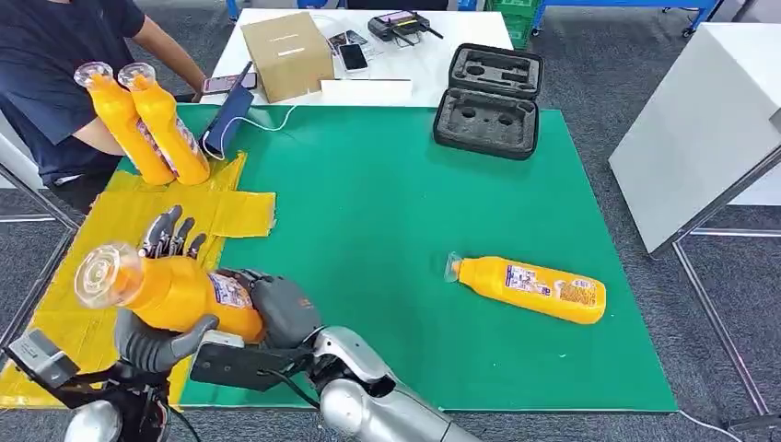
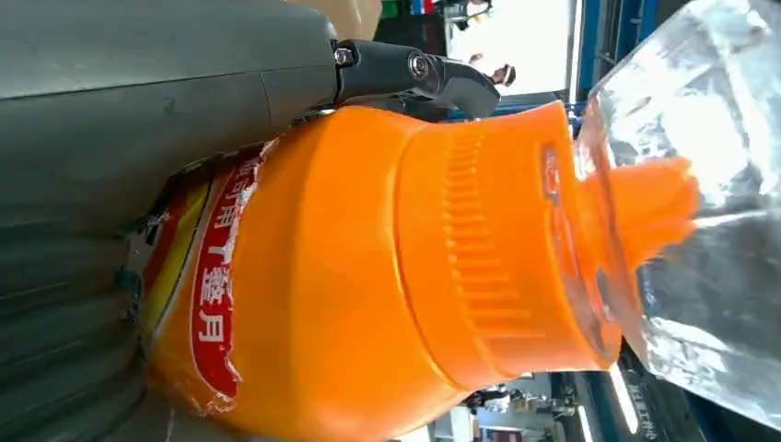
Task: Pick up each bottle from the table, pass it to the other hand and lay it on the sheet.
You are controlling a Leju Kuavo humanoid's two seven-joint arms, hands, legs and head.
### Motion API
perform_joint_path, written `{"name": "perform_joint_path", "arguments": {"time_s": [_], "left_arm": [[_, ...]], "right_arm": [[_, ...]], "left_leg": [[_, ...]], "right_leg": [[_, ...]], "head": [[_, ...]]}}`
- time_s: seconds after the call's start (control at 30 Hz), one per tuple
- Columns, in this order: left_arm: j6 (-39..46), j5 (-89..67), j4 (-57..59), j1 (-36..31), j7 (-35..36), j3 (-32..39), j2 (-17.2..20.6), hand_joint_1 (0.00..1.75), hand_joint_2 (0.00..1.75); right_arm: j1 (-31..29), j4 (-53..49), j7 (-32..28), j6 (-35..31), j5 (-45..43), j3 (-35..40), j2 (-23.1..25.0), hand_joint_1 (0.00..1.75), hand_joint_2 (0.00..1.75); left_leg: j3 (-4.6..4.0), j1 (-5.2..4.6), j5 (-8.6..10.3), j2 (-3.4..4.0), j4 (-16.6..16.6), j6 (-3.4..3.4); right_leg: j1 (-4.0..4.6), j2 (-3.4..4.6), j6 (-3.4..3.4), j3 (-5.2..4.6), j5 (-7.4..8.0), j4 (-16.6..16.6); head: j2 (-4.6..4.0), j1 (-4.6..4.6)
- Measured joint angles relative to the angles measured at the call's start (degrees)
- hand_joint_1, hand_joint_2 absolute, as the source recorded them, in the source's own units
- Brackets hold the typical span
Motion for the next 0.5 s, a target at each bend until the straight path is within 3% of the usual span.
{"name": "perform_joint_path", "arguments": {"time_s": [0.17, 0.2, 0.5], "left_arm": [[0.18, -0.11, -0.04, 0.82, -0.11, 0.92, 0.02, 0.0, 1.75], [0.5, -0.52, -0.17, 1.05, -0.42, 1.07, 0.02, 1.75, 1.75], [-0.2, -1.36, -1.14, 2.78, -2.56, 2.65, 0.13, 1.75, 1.75]], "right_arm": [[-1.27, 0.61, 0.07, 0.15, -0.15, 2.39, 0.15, 1.75, 1.75], [-1.62, 0.64, 0.11, 0.15, -0.11, 3.1, 0.15, 1.75, 1.75], [-2.89, -0.68, 1.44, 0.7, 2.23, 6.23, 0.15, 1.75, 1.75]], "left_leg": [[0.0, 0.0, 0.0, 0.01, 0.0, 0.0], [0.0, 0.0, 0.0, 0.01, 0.0, 0.0], [0.0, 0.01, 0.0, 0.0, 0.0, 0.0]], "right_leg": [[0.01, 0.01, 0.0, -0.02, 0.0, 0.01], [0.01, 0.0, 0.0, -0.02, 0.0, 0.01], [0.0, 0.0, 0.0, -0.02, 0.0, 0.0]], "head": [[0.0, 0.0], [0.0, 0.0], [0.0, 0.0]]}}
